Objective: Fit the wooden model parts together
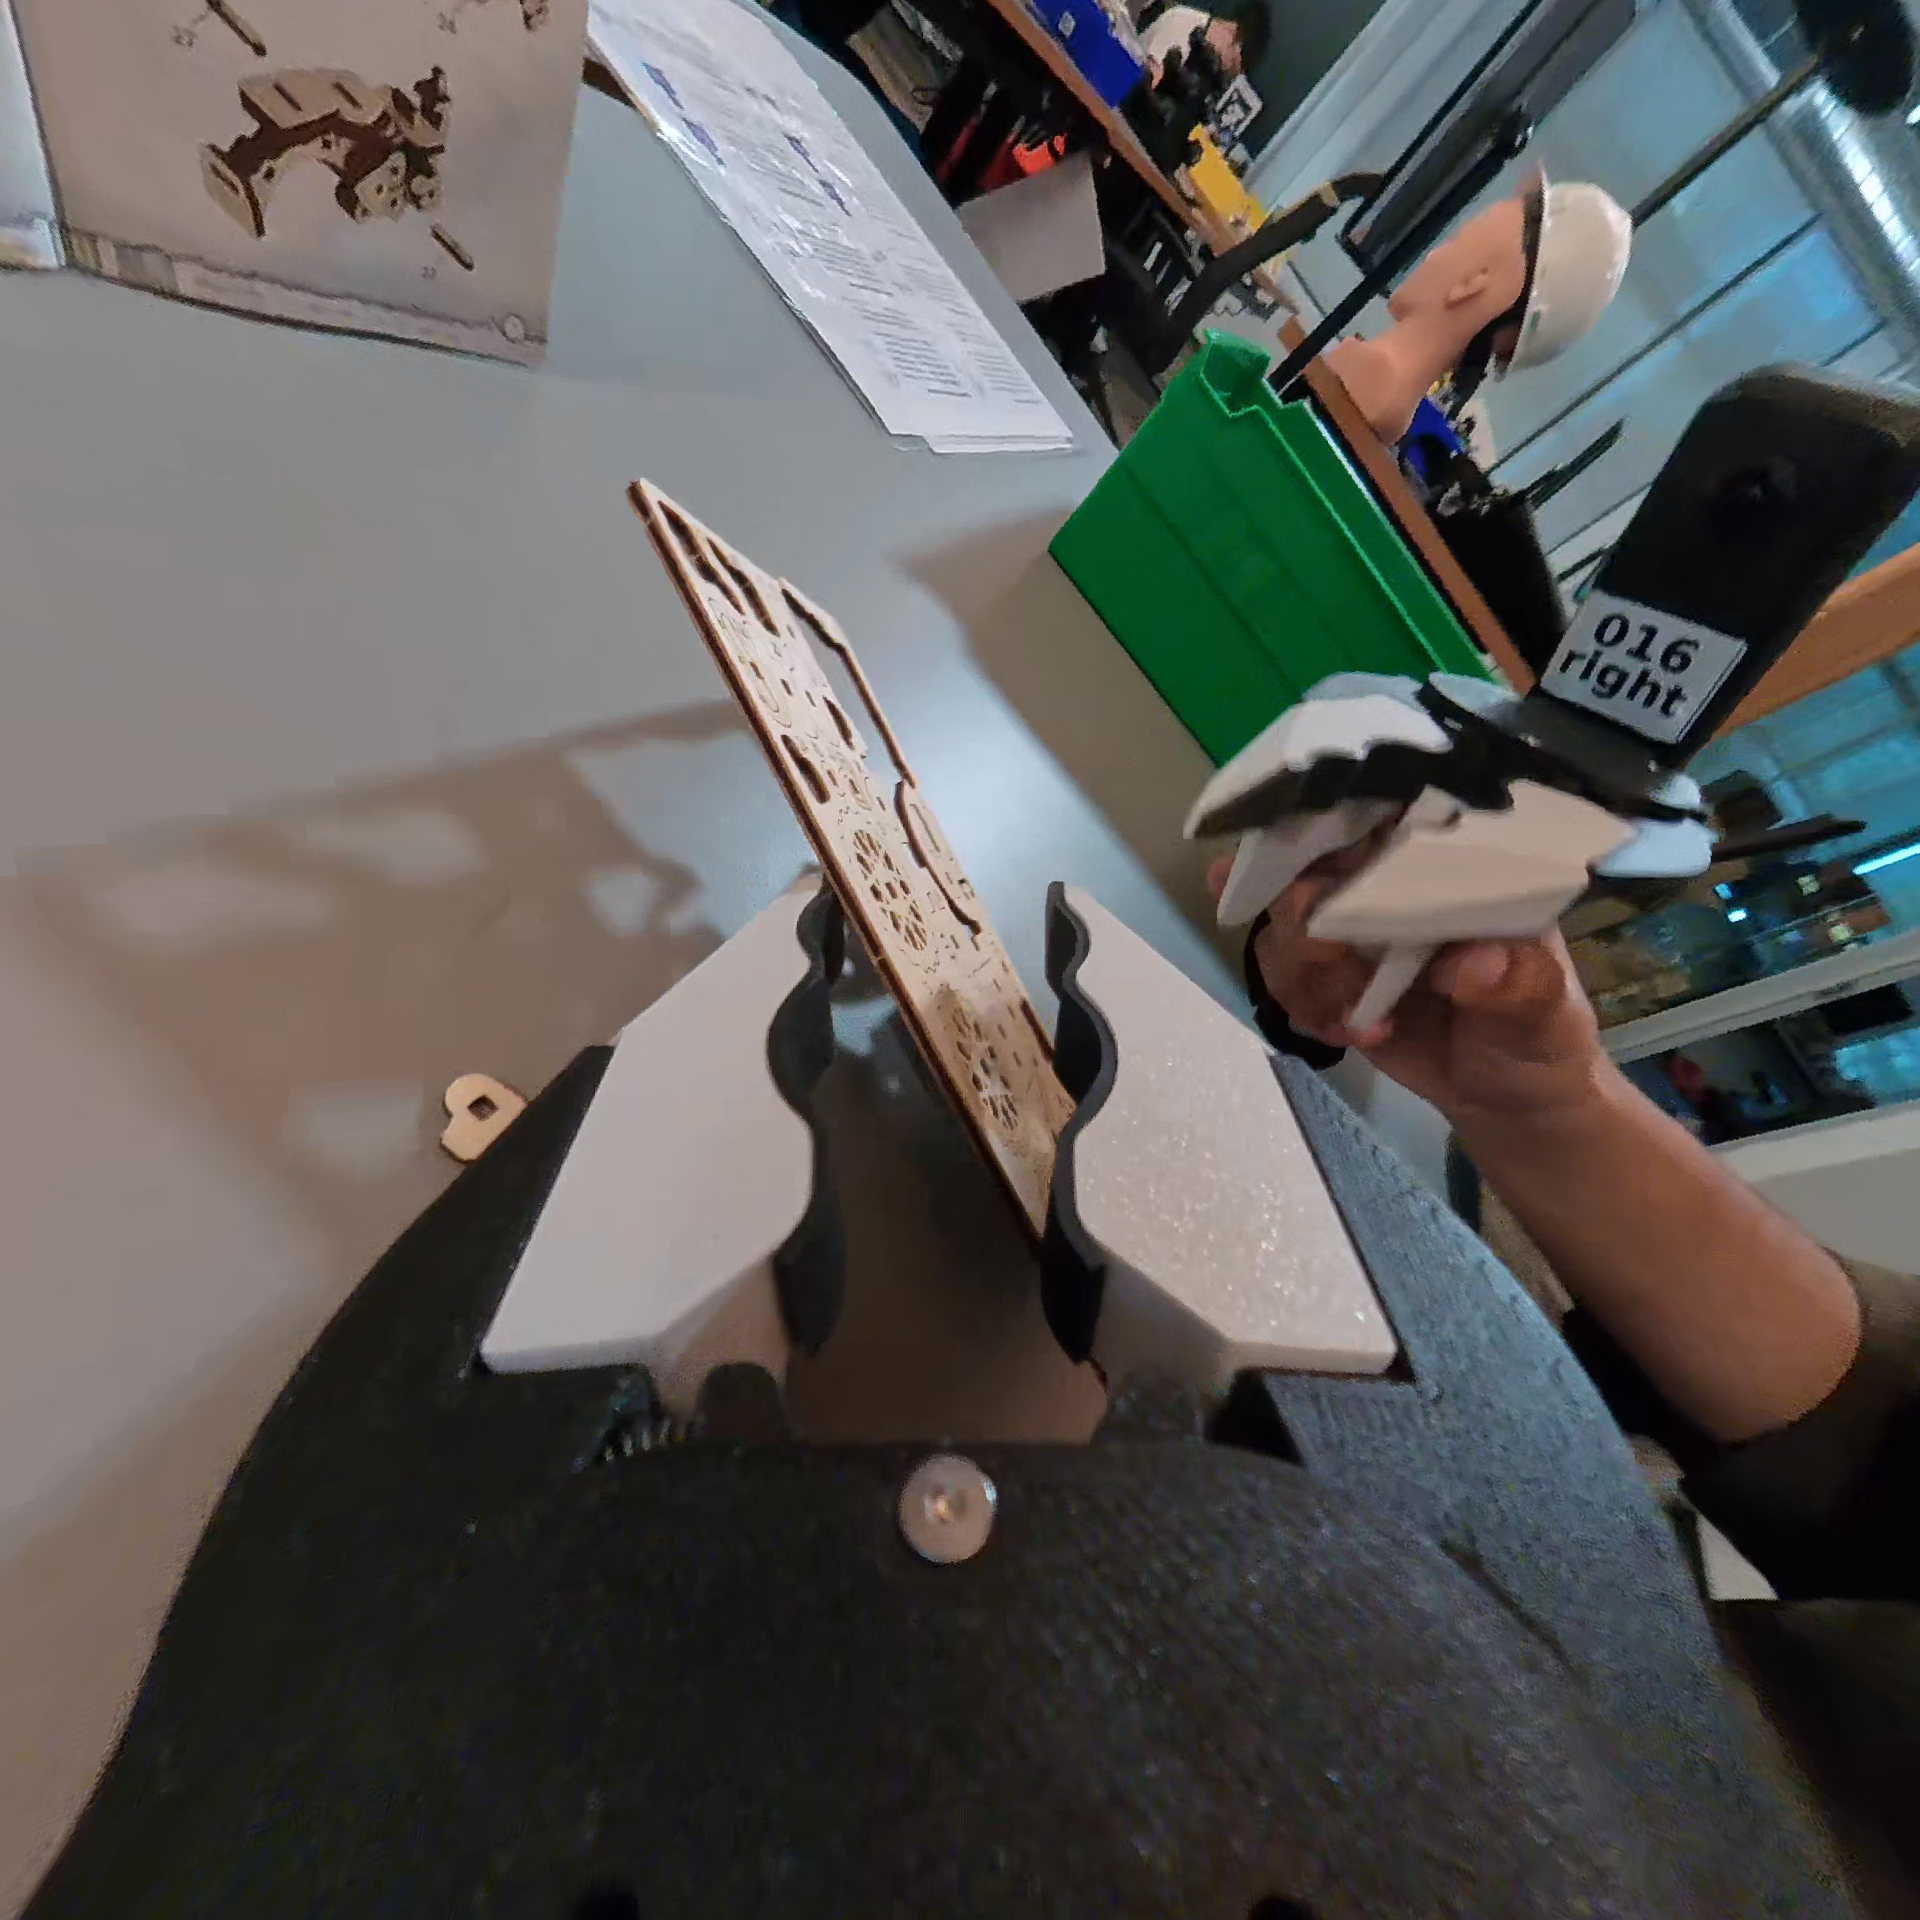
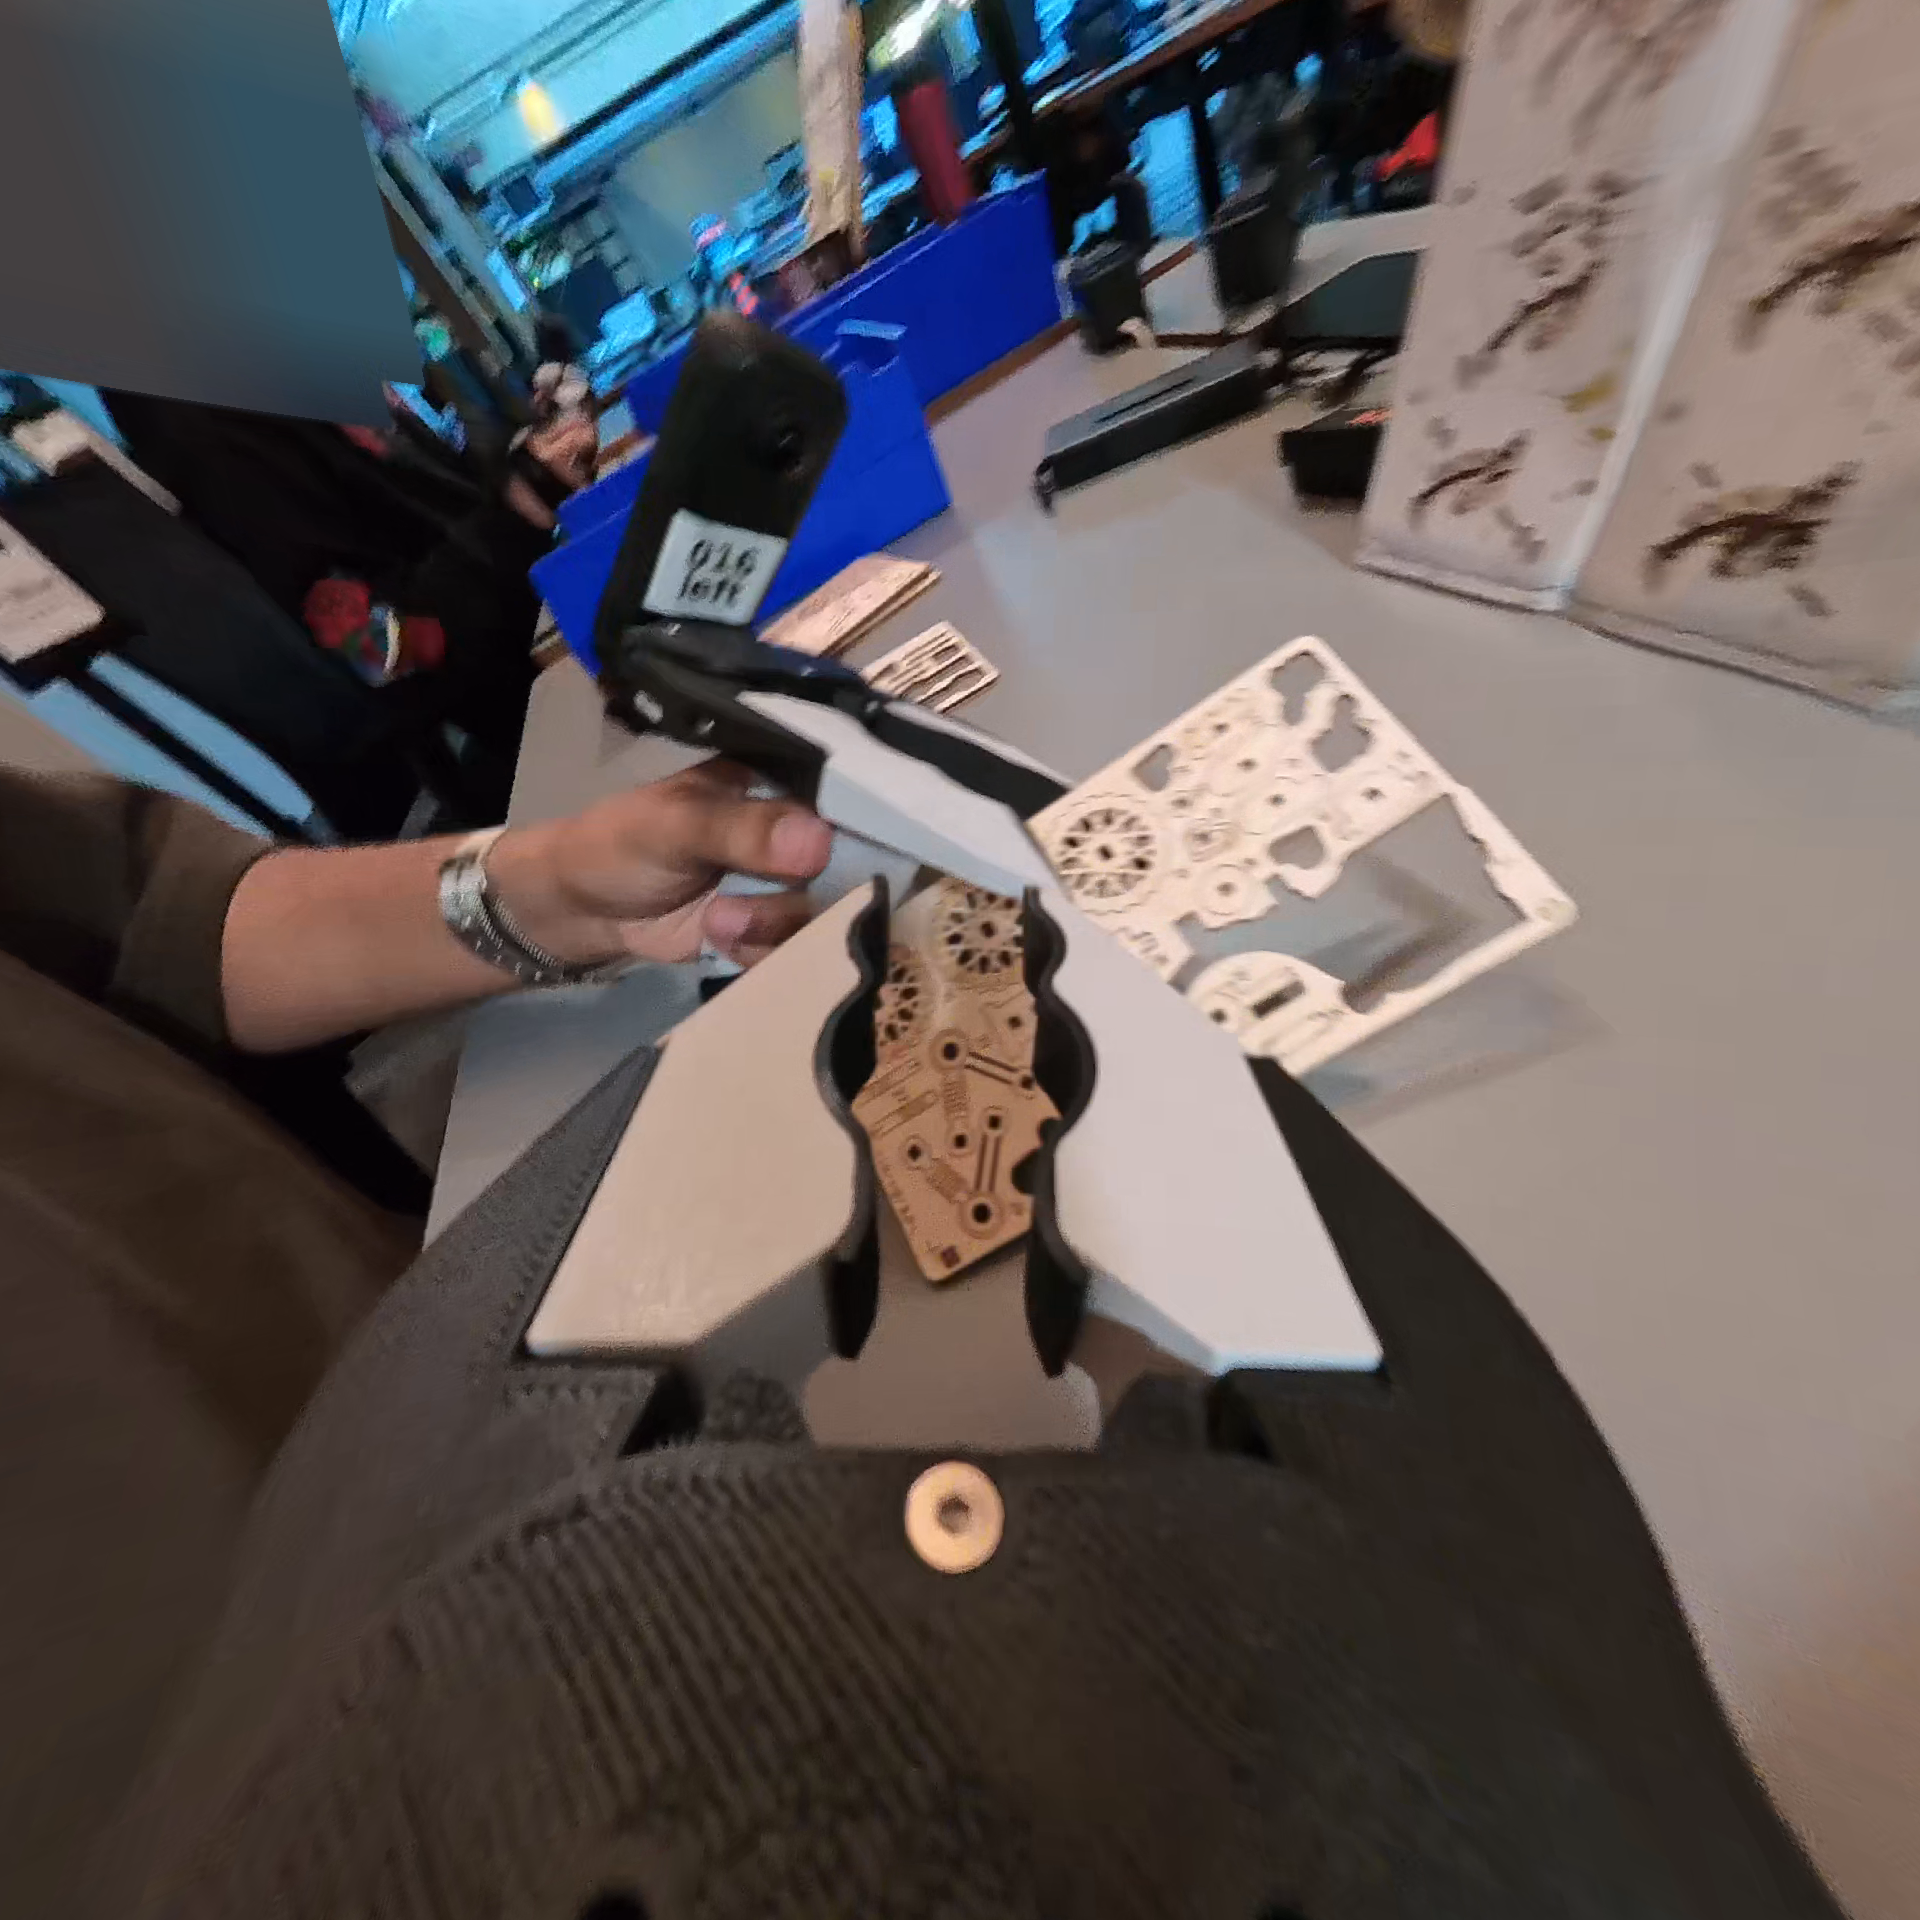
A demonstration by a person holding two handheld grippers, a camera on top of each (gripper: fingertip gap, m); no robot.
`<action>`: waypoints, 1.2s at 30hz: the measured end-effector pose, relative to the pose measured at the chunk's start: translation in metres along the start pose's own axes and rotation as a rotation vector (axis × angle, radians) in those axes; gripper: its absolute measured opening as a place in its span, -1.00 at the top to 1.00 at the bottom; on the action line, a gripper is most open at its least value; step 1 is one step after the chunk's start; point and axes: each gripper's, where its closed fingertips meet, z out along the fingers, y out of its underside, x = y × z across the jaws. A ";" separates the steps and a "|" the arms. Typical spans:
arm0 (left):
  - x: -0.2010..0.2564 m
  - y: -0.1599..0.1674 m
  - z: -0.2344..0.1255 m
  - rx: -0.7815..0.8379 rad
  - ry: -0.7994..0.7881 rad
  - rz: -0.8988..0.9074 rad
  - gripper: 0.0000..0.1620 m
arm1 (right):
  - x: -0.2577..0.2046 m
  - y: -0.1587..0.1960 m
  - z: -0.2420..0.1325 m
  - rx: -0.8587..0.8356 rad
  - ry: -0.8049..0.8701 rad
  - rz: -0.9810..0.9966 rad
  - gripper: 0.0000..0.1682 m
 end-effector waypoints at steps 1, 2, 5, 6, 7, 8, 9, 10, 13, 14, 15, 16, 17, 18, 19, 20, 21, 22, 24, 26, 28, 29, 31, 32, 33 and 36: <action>0.000 0.000 0.000 -0.001 0.009 -0.016 0.52 | -0.007 0.005 0.005 -0.032 -0.023 -0.030 0.70; 0.000 0.000 0.000 0.002 0.014 -0.023 0.53 | -0.012 0.012 0.011 -0.074 -0.034 -0.069 0.69; 0.002 -0.005 -0.003 0.043 0.011 -0.014 0.58 | -0.021 0.035 0.024 -0.201 -0.028 -0.224 0.54; 0.002 -0.005 -0.003 0.047 0.010 -0.011 0.58 | -0.024 0.041 0.027 -0.229 -0.024 -0.278 0.49; 0.003 -0.004 -0.003 0.045 0.009 -0.009 0.58 | -0.026 0.045 0.030 -0.251 -0.020 -0.327 0.46; 0.004 -0.003 -0.002 0.041 0.012 -0.010 0.58 | -0.029 0.049 0.033 -0.270 -0.017 -0.370 0.40; 0.005 -0.002 -0.002 0.036 0.016 -0.012 0.58 | -0.030 0.053 0.035 -0.287 -0.010 -0.407 0.36; 0.006 -0.001 -0.001 0.031 0.020 -0.016 0.57 | -0.029 0.056 0.037 -0.304 0.007 -0.439 0.31; 0.007 0.003 0.002 0.011 0.014 -0.022 0.49 | -0.024 0.064 0.041 -0.348 0.060 -0.525 0.33; 0.007 0.004 0.002 0.008 0.016 -0.018 0.46 | -0.023 0.065 0.041 -0.358 0.076 -0.543 0.35; 0.009 0.004 0.002 0.004 0.020 -0.011 0.43 | -0.022 0.065 0.041 -0.362 0.088 -0.556 0.39; 0.009 0.005 0.002 -0.006 0.022 -0.001 0.43 | -0.020 0.064 0.041 -0.363 0.101 -0.564 0.47; 0.010 0.007 0.002 -0.026 0.026 0.016 0.43 | -0.019 0.063 0.039 -0.365 0.109 -0.568 0.52; 0.010 0.010 0.001 -0.047 0.026 0.036 0.44 | -0.018 0.063 0.038 -0.366 0.111 -0.566 0.56; 0.010 0.012 0.001 -0.068 0.021 0.059 0.45 | -0.016 0.063 0.037 -0.366 0.113 -0.559 0.61; 0.010 0.014 0.002 -0.087 0.013 0.082 0.45 | -0.014 0.062 0.036 -0.363 0.118 -0.548 0.67; 0.010 0.015 0.002 -0.102 0.008 0.104 0.44 | -0.012 0.061 0.035 -0.361 0.123 -0.534 0.71; 0.010 0.017 0.002 -0.115 0.004 0.125 0.44 | -0.009 0.060 0.033 -0.360 0.134 -0.521 0.79; 0.011 0.021 0.003 -0.152 -0.003 0.167 0.42 | 0.000 0.057 0.029 -0.355 0.165 -0.488 0.90; 0.008 0.027 0.002 -0.209 -0.016 0.215 0.48 | 0.006 0.057 0.024 -0.358 0.165 -0.443 1.00; 0.001 0.030 -0.001 -0.255 -0.047 0.282 0.52 | 0.015 0.055 0.020 -0.352 0.189 -0.391 0.92; -0.001 0.029 -0.002 -0.261 -0.063 0.311 0.52 | 0.024 0.053 0.017 -0.349 0.237 -0.373 0.67; -0.003 0.025 -0.007 -0.252 -0.074 0.350 0.51 | 0.045 0.057 0.009 -0.390 0.337 -0.372 0.55; -0.005 0.021 -0.010 -0.241 -0.085 0.359 0.52 | 0.051 0.062 0.006 -0.425 0.364 -0.381 0.52; -0.009 0.016 -0.014 -0.227 -0.102 0.367 0.52 | 0.056 0.064 0.004 -0.447 0.386 -0.386 0.52; -0.036 -0.007 -0.032 -0.146 -0.214 0.370 0.54 | 0.060 0.063 0.001 -0.446 0.408 -0.372 0.54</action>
